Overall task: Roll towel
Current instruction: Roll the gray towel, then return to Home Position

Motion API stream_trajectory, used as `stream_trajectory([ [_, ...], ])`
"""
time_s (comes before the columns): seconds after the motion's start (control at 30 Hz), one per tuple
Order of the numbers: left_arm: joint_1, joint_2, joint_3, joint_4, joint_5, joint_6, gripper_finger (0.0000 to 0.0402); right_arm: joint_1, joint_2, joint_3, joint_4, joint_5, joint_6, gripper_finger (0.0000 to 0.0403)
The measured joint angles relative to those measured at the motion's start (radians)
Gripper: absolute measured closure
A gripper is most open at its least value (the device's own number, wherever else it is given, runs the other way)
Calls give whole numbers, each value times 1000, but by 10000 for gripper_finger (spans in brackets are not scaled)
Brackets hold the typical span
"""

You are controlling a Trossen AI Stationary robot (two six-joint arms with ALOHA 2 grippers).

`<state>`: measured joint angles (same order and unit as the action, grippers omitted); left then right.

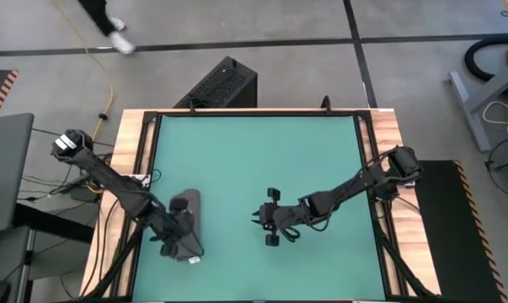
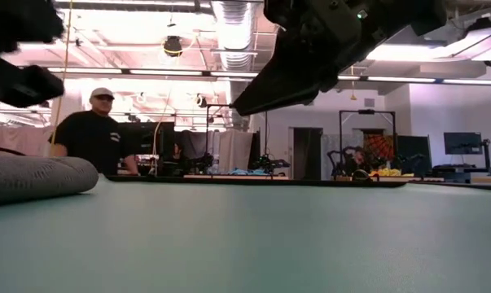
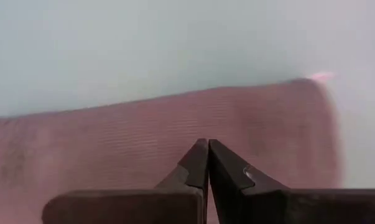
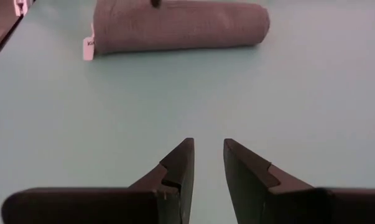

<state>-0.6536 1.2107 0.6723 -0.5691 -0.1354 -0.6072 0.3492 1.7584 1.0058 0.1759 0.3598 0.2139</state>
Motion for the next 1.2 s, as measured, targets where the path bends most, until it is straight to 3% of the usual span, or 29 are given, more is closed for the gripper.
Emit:
stream_trajectory([
  [0.13, 74, 20, -35, -19, 5, 26, 401, -6, 0, 0, 2, -31, 3, 292],
  [0.3, 115, 53, -71, 43, 96, 32, 401, 3, 0, 0, 4, -49, 12, 292],
  [0.53, 27, 68, -72, 128, 140, -100, 401, 11, 0, 0, 4, -49, 13, 291],
  [0.73, -74, 68, -71, 214, 87, -211, 402, 11, 0, 0, 4, -49, 13, 292],
  [0.83, -56, 44, -29, 134, 19, -107, 402, 11, -25, 0, -28, -49, -19, 292],
  [0.97, 62, -6, 57, 88, -54, 141, 401, 4, -131, 0, -113, -47, -46, 292],
  [1.1, 214, -72, 87, 179, -65, 425, 401, -15, -261, -35, -153, -47, -144, 291],
  [1.2, 334, -148, 74, 197, -42, 549, 402, -46, -380, -109, -129, -48, -190, 292],
])
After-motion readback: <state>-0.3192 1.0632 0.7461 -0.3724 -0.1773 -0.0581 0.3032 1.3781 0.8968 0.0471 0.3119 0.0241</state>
